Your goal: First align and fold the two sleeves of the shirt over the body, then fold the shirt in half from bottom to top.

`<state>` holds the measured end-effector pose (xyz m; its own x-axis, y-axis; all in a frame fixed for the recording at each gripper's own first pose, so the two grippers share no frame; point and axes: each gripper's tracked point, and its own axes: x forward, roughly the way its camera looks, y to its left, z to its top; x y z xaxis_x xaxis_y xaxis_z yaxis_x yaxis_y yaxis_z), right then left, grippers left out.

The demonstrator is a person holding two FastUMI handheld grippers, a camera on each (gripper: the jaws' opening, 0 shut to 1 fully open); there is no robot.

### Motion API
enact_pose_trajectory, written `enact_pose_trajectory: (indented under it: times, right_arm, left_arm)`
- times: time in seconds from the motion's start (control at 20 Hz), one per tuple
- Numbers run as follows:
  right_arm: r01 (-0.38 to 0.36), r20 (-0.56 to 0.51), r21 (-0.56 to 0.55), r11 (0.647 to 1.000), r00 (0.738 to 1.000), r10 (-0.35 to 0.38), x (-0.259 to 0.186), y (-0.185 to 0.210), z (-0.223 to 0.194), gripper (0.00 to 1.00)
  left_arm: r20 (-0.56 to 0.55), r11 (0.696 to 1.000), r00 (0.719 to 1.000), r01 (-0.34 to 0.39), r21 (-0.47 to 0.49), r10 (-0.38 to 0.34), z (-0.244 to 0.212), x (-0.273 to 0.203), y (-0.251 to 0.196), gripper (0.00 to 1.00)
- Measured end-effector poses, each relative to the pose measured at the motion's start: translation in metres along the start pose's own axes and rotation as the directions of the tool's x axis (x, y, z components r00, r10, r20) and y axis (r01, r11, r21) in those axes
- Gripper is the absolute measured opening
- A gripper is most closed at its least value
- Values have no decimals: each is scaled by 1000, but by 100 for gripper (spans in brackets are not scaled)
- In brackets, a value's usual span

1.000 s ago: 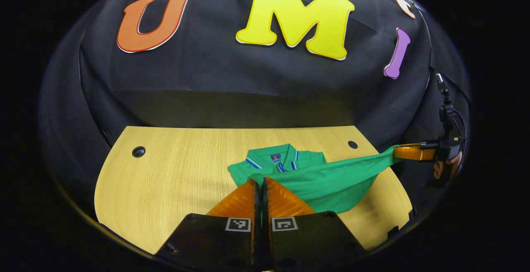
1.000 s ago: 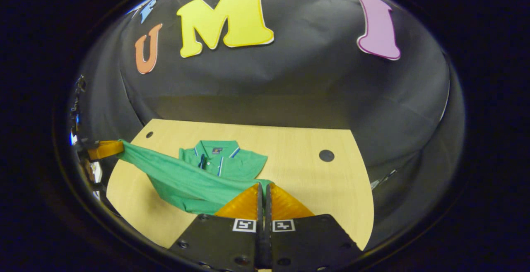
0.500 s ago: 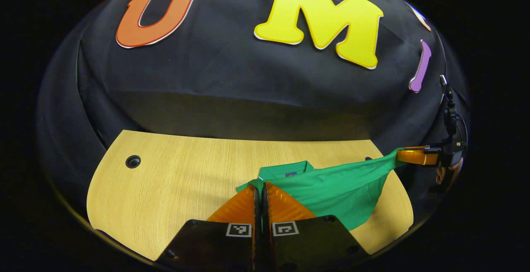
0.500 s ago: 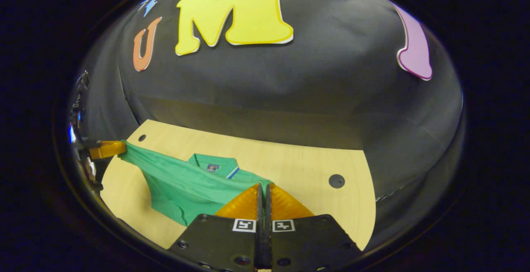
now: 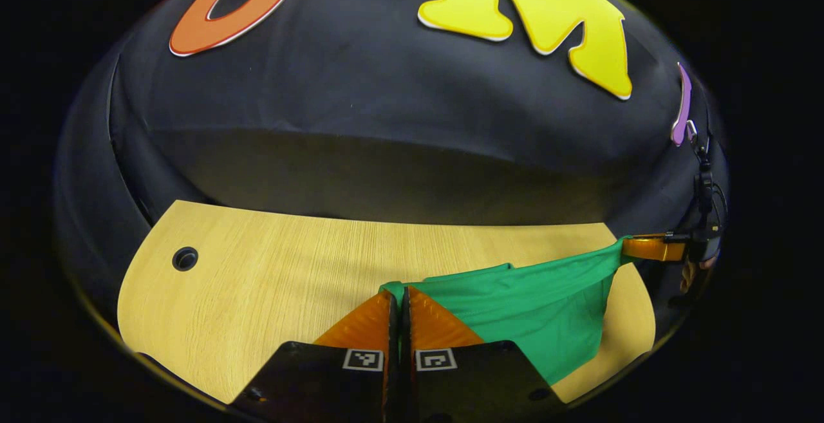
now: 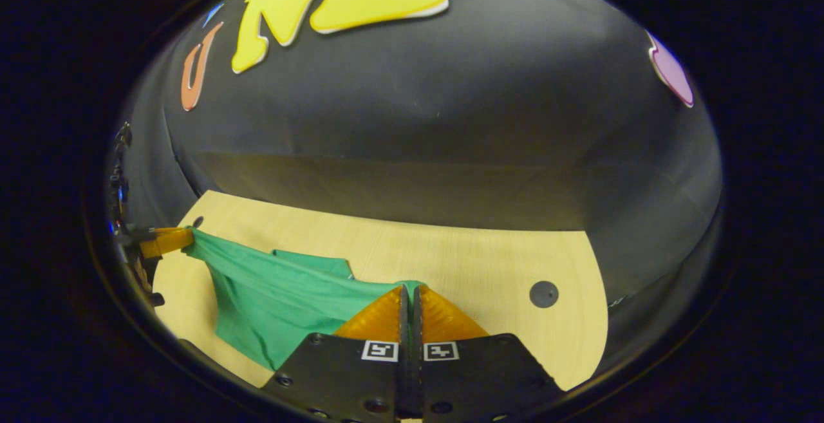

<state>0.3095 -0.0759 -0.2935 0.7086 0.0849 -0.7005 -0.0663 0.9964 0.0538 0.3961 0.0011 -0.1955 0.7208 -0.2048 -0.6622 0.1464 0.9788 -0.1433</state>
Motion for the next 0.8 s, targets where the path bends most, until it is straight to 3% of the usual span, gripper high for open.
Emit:
enact_pose_trajectory:
  times: [0.05, 0.1, 0.35, 0.45, 0.5, 0.55, 0.6, 0.7, 0.75, 0.8]
  right_arm:
    - [7, -10, 1, 1000, 1000, -7, 11, -1, -4, 0]
    - [16, -15, 3, 1000, 1000, -16, 23, -2, -7, 0]
    - [54, -71, -16, 998, 996, -55, 64, -3, -28, 0]
    - [63, -74, -11, 998, 995, -63, 64, -3, -33, 1]
    - [62, -67, -6, 998, 996, -62, 62, -3, -33, 3]
    - [60, -57, 1, 998, 997, -60, 60, -5, -34, 6]
    - [66, -52, 9, 998, 996, -66, 53, -6, -35, 29]
    - [82, -22, 22, 996, 996, -82, 31, -4, -30, 76]
    - [97, -2, 20, 995, 995, -97, 24, -10, -26, 99]
    - [107, 28, 20, 994, 994, -108, 11, -11, -18, 97]
  left_arm:
    - [-8, 1000, 1000, -7, 0, 7, -4, 9, 2, 19]
    - [-11, 1000, 1000, -17, -3, 17, -8, 20, 3, 6]
    - [-62, 998, 996, -69, 9, 69, -36, 53, 10, 10]
    - [-74, 997, 994, -75, 9, 76, -41, 59, 10, 13]
    - [-87, 996, 993, -84, 11, 84, -43, 57, 9, 10]
    - [-86, 994, 990, -107, 12, 108, -42, 54, 12, 44]
    - [-76, 992, 989, -130, 8, 130, -39, 49, 17, 77]
    - [-35, 989, 988, -150, -9, 150, -26, 37, 16, 100]
    - [-14, 988, 988, -154, -11, 154, -18, 30, 16, 100]
    - [13, 987, 987, -159, -6, 159, -6, 17, 14, 100]
